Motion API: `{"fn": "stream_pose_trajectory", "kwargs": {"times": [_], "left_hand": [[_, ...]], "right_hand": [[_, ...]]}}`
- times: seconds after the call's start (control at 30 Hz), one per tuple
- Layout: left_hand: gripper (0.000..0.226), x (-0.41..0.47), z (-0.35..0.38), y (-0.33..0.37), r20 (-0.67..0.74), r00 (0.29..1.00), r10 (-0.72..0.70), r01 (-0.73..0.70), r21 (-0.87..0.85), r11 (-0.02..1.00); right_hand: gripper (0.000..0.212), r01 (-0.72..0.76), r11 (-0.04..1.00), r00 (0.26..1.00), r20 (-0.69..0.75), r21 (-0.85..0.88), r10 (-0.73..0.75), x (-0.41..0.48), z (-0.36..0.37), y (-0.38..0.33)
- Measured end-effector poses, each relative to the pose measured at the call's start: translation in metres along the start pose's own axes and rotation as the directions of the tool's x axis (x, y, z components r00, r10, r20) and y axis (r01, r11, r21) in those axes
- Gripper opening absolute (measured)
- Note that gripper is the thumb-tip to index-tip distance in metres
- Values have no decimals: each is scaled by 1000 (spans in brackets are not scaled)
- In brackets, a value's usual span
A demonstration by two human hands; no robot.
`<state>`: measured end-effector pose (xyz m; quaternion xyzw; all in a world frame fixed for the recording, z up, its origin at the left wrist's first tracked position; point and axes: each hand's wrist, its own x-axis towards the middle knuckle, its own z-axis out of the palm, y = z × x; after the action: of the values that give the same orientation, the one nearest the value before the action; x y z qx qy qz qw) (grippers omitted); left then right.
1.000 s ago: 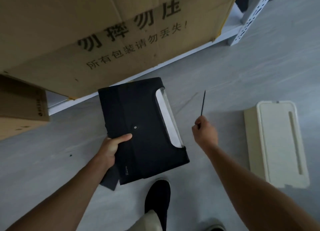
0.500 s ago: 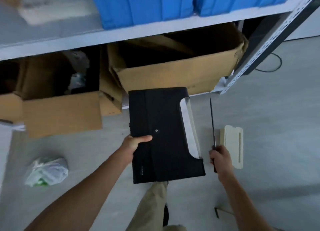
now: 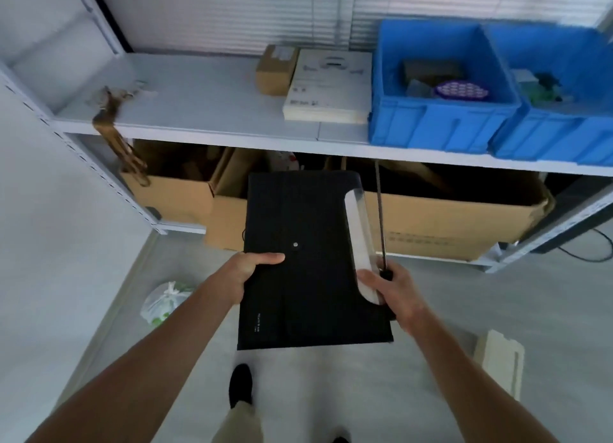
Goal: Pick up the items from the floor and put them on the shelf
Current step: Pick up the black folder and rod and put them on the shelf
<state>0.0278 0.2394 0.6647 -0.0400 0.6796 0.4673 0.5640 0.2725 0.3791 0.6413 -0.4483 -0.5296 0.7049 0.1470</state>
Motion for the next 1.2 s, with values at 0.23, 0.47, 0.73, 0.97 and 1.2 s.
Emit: {"fn": "stream_pose_trajectory", "kwargs": {"times": [0.23,0.47,0.73,0.97,1.2], "left_hand": [[37,21,-123,90,25,993,114,-112,-63,992],[49,71,-186,168,231,949,214,-217,-14,976],[66,149,-135,249,455,860,233,-312,105,944],[73,232,-44,354,252,882,397,-428,81,900],[63,310,25,456,175,889,423,-447,135,884]], "right_hand": [[36,7,997,1000,-27,77,-5,72,126,-58],[75,28,994,994,-109,105,-17,132,190,-118],[25,58,997,943,-331,40,-42,222,143,-177],[45,51,935,893,-403,-352,-200,324,82,-241],[62,37,769,895,-321,-639,-310,403,47,-302]]}}
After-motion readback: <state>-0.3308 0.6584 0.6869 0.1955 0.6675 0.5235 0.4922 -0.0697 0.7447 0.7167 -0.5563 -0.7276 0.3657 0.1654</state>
